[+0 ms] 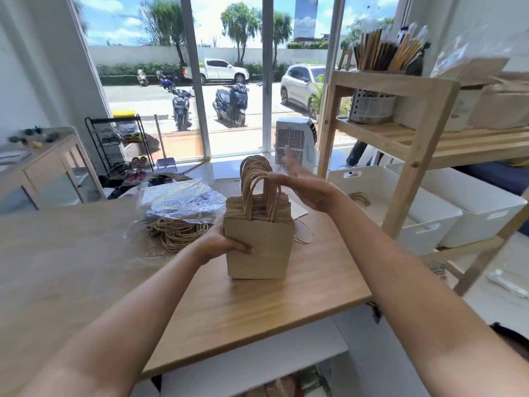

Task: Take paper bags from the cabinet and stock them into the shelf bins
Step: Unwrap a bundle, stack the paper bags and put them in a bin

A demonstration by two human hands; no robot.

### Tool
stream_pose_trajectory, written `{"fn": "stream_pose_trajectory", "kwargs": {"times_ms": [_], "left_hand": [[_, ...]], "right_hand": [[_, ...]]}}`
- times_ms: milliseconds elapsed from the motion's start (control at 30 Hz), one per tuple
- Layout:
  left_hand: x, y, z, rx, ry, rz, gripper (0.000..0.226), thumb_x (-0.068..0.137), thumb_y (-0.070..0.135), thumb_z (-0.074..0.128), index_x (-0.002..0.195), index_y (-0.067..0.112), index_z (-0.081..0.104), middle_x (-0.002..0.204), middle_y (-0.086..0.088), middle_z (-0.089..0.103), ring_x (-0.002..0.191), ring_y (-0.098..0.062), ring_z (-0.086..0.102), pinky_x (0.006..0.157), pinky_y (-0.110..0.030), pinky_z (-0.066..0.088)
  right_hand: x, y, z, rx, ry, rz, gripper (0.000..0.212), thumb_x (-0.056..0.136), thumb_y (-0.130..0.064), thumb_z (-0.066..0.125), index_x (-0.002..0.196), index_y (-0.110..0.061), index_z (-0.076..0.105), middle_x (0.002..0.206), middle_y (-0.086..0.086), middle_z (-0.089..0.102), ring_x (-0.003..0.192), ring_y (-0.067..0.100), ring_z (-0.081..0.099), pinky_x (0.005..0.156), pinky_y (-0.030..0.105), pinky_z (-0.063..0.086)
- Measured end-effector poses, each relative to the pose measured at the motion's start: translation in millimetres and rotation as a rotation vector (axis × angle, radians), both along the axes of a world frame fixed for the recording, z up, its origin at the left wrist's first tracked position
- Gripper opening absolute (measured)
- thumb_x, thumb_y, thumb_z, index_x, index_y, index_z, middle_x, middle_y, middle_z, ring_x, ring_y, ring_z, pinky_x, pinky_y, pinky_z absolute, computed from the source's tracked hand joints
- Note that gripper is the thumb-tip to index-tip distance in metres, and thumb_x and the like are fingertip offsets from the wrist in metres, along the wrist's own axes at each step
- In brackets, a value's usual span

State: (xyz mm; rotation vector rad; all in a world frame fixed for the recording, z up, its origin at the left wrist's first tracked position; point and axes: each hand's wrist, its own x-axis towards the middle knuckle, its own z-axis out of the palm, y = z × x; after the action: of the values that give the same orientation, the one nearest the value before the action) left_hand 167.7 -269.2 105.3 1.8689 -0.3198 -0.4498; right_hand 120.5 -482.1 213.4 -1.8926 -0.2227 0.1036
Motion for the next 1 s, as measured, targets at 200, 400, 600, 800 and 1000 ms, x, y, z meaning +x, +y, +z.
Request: {"fn": "stream_pose_trajectory", "kwargs": {"times_ms": [200,400,600,800,1000], "left_hand": [[7,-6,-10,0.017,0.076,-0.047,0.084,0.048,0.001,0.091,0.125,0.006,0.058,0.109,-0.004,0.070,0.099,-0.016,0.065,0.074,-0.020,0.055],[15,-7,-18,-0.041,0.060,0.010,0.098,0.032,0.019,0.093,0.124,0.008,0.059,0.113,-0.006,0.071,0.107,-0.020,0.066,0.084,-0.029,0.056],[21,-9,-18,-0.037,0.058,-0.029,0.092,0.036,0.018,0.094,0.121,0.011,0.062,0.114,-0.003,0.072,0.109,-0.018,0.066,0.090,-0.031,0.055],[26,-30,-5,-0.016,0.030,-0.111,0.079,0.052,0.001,0.091,0.124,0.011,0.059,0.115,-0.002,0.069,0.103,-0.012,0.063,0.074,-0.018,0.053],[12,-126,13,-0.059,-0.095,-0.363,0.072,0.056,-0.005,0.088,0.120,0.011,0.060,0.108,0.002,0.068,0.100,-0.013,0.062,0.080,-0.021,0.054]], "right_hand": [[-26,17,-58,0.539,0.098,-0.208,0.068,0.078,-0.073,0.022,0.116,-0.025,0.051,0.093,-0.007,0.061,0.079,0.001,0.066,0.081,0.016,0.049],[-14,18,-78,0.580,0.029,-0.127,0.072,0.073,-0.081,0.026,0.100,-0.033,0.074,0.111,0.006,0.071,0.111,0.024,0.062,0.097,0.036,0.051],[-18,-21,-109,0.096,0.108,0.032,0.079,0.081,-0.023,0.073,0.145,-0.033,0.028,0.142,-0.009,0.045,0.129,0.009,0.044,0.106,0.024,0.039],[-28,-40,-107,0.073,0.091,-0.139,0.069,0.081,0.005,0.068,0.137,-0.023,0.042,0.133,0.003,0.053,0.113,0.014,0.054,0.090,0.021,0.051],[-90,-111,-96,0.063,-0.005,-0.412,0.064,0.075,0.009,0.072,0.125,-0.021,0.047,0.131,0.013,0.054,0.123,0.029,0.052,0.103,0.039,0.046]]}}
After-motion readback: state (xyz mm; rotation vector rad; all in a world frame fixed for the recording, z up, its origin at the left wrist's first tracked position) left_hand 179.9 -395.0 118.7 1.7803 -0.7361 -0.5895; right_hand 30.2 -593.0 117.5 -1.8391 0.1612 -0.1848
